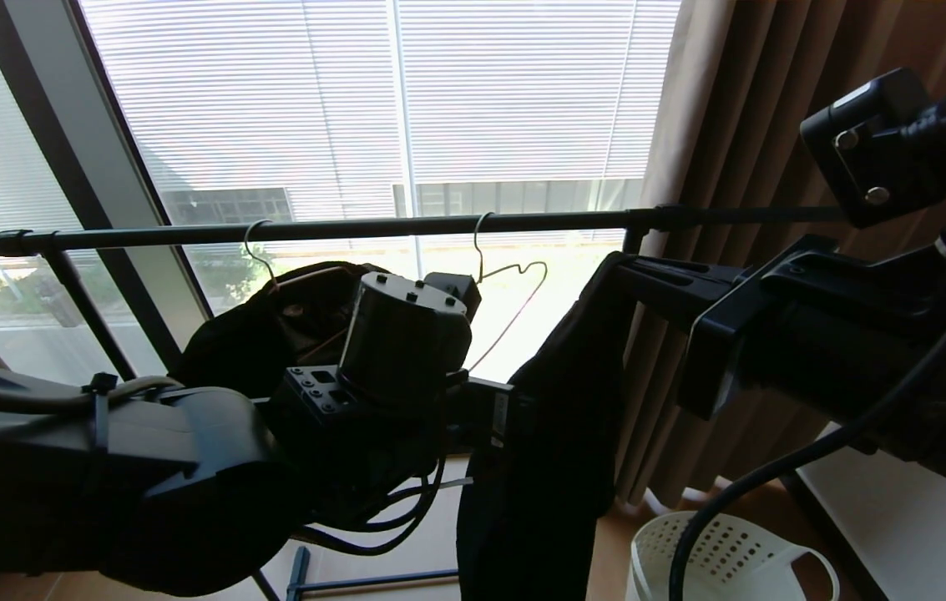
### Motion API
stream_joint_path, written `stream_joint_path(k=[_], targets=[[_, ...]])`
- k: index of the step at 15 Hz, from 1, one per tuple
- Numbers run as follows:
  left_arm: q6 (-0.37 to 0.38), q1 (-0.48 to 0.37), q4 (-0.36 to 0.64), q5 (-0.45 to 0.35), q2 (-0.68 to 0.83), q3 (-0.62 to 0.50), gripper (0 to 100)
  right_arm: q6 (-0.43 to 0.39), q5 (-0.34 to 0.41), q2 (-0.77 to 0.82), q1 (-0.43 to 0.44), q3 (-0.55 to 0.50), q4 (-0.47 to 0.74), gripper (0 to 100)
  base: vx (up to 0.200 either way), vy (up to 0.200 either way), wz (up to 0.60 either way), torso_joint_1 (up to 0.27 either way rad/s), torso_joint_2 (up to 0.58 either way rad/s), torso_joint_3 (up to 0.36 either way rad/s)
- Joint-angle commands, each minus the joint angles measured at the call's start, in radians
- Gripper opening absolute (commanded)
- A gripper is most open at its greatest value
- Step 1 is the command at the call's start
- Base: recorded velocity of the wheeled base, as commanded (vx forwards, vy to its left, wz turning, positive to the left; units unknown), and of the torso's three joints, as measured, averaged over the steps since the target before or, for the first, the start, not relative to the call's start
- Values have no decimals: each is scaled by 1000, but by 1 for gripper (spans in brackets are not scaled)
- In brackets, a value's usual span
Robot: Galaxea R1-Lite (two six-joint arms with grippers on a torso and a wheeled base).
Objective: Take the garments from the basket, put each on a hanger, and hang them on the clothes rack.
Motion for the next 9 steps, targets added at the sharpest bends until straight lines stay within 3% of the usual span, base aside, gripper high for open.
stream_joint_path(k=[1,9], targets=[[-1,2,0,13,43,-18,100,0,0,-9,0,-1,-1,0,0,0,0,0,0,0],[-4,0,0,26,113,16,100,9,2,-42,-27,2,-1,0,0,0,0,0,0,0]])
